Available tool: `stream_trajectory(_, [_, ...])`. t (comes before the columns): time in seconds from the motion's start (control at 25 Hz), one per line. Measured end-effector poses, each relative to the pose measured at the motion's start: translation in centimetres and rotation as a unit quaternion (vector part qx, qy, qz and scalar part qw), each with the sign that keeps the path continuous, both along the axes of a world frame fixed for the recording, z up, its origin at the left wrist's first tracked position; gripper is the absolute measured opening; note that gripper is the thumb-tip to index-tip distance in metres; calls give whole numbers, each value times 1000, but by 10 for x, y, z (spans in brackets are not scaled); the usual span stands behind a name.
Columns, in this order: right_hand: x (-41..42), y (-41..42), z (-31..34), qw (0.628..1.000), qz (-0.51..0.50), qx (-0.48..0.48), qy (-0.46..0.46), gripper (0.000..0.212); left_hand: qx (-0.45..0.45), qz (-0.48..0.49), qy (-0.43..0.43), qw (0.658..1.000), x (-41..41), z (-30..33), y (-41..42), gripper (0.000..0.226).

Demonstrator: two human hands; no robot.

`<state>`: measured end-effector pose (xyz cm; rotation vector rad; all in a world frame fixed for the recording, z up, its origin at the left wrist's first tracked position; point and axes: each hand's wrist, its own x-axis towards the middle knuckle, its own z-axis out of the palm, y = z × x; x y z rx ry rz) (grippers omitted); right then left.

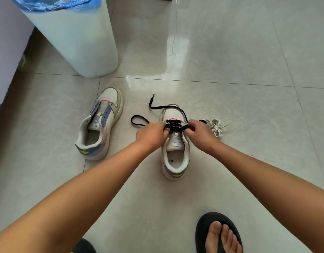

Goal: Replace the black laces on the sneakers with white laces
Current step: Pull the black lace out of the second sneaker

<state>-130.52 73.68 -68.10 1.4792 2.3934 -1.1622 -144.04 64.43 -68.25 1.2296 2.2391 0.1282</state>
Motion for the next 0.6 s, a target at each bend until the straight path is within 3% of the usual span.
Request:
stream_trajectory(0.04, [4,6,2,984,92,128,-89,16,-16,-89,120,989,-5,3,2,23])
stream_trajectory(0.08, [8,11,1,958,144,200,-149,17,-24,-143,186,972,-9,6,4,23])
stream_trajectory(0.16, [14,11,-3,958,123,198,-165,21,-37,-146,198,969,-7,9,8,23])
stream_trajectory(0.2, [12,7,-4,980,67,132,-135,23,-44,-95,152,983,-4,10,11,23])
stream_trajectory(0.28, [5,-1,-4,994,-67,-81,-32,32,-52,105,-64,991,0,7,13,26])
stream_trajectory(0.36, [-4,-7,-4,963,-146,-223,46,31,-39,283,-287,915,0,2,13,30])
stream_trajectory(0.4, [-7,-8,-4,955,-161,-243,61,28,-24,318,-336,886,0,-2,11,31])
stream_trajectory(0.48, [-13,-6,-5,955,-162,-234,83,22,5,322,-353,878,0,-8,7,32])
stream_trajectory(0.6, [-11,6,-5,994,-50,-83,46,14,44,255,-285,923,0,-9,2,35])
